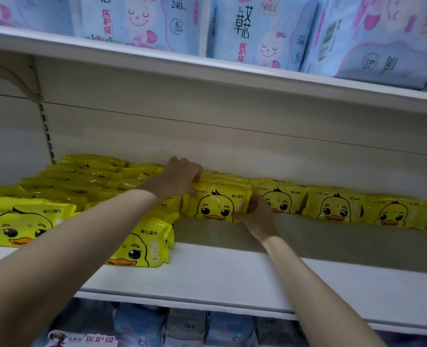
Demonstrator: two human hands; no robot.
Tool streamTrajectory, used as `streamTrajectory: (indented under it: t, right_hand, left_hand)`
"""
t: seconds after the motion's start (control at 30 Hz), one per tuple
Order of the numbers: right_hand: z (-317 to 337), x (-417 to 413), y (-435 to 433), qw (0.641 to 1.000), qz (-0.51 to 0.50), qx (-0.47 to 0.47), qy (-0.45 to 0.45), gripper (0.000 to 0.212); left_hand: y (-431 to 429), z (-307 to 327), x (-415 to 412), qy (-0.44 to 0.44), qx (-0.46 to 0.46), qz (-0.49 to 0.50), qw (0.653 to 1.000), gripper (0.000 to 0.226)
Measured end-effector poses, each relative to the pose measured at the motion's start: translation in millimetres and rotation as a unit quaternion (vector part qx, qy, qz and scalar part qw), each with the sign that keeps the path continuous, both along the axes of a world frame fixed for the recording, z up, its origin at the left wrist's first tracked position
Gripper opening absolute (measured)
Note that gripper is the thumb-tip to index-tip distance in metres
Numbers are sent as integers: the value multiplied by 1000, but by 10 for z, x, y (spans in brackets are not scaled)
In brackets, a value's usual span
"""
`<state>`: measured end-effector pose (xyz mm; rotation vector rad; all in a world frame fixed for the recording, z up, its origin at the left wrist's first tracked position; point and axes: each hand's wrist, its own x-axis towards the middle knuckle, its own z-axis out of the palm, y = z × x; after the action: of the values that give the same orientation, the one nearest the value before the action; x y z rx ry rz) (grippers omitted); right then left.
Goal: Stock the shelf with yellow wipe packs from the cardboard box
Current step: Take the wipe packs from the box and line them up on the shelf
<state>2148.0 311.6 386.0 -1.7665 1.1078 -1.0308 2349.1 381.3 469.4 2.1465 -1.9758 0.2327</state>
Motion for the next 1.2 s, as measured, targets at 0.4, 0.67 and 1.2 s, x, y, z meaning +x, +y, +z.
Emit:
streamTrajectory:
  t: [0.4, 0.67, 1.2]
  right_hand:
    - [341, -332, 417, 999, -7, -4, -51, 50]
    - [322, -1039, 1047, 996, 57, 1, -62, 45]
    - [-763, -2471, 2055, 989, 69, 104, -82, 28]
  left_hand:
    - [612, 172, -405, 240, -61, -27, 969, 50]
    - [1316, -139, -1245, 415, -111, -54, 901, 48]
    - [2198, -1541, -2744, 584, -46, 13, 810, 54]
